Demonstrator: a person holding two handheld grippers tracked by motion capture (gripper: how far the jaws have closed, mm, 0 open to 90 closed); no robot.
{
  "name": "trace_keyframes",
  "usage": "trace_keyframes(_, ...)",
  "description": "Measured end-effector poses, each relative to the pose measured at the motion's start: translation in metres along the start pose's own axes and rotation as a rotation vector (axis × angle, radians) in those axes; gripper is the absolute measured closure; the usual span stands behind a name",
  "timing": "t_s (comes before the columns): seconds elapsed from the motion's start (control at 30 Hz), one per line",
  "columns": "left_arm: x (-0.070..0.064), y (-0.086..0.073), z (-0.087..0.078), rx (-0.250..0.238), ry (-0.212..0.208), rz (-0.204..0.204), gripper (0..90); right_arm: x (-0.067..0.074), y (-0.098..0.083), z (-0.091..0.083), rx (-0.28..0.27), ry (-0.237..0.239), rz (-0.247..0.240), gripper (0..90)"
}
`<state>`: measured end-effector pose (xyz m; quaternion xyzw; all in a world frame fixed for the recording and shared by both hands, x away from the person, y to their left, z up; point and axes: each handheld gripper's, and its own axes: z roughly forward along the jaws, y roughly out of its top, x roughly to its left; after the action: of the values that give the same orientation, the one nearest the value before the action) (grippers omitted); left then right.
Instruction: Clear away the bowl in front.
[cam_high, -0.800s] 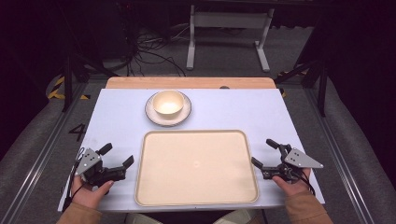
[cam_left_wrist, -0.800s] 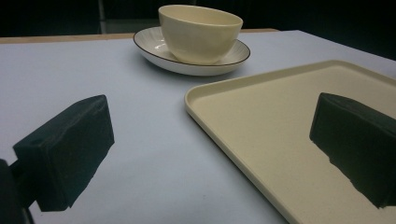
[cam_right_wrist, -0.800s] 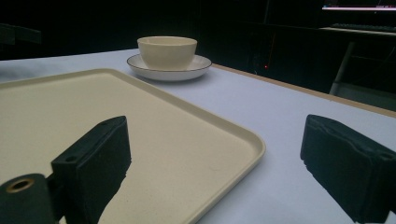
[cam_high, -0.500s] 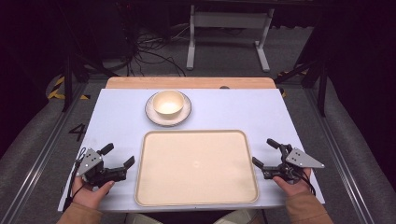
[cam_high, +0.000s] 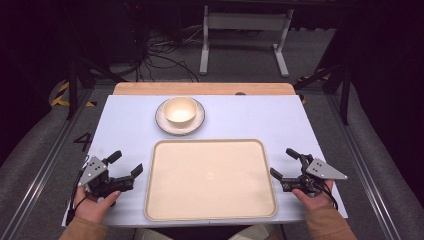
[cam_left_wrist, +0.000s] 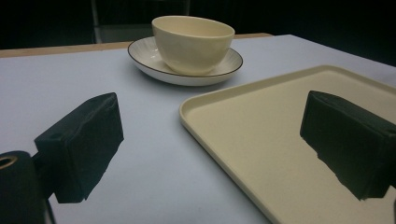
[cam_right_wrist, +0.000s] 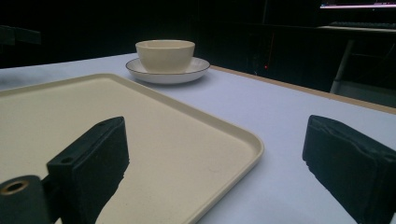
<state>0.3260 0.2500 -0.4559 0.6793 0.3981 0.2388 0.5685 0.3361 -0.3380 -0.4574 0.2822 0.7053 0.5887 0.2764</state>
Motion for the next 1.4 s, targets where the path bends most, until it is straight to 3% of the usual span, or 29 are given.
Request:
trace_keyframes(0.27, -0.007, 0.018, 0.003, -0.008, -0.005, 0.008, 8.5, 0.000, 0.000, 0.000, 0.003, 0.000, 0.000, 7.9)
trace_keyframes(0.43, -0.009, 0.029, 0.005, 0.012, -0.004, 0.019, 10.1, 0.000, 0.000, 0.000, -0.005, -0.002, 0.004, 7.8)
trace_keyframes(0.53, -0.010, 0.032, 0.006, -0.001, -0.010, 0.001, 10.1, -0.001, 0.000, 0.000, -0.004, -0.003, 0.005, 7.8)
trace_keyframes(0.9, -0.012, 0.052, 0.009, -0.005, -0.013, 0.008, 10.9, -0.002, 0.000, 0.001, 0.007, -0.001, 0.015, 8.6)
trace_keyframes(1.4, -0.003, 0.078, 0.022, 0.033, 0.018, 0.022, 12.3, -0.002, 0.001, 0.003, 0.024, 0.003, 0.012, 9.5)
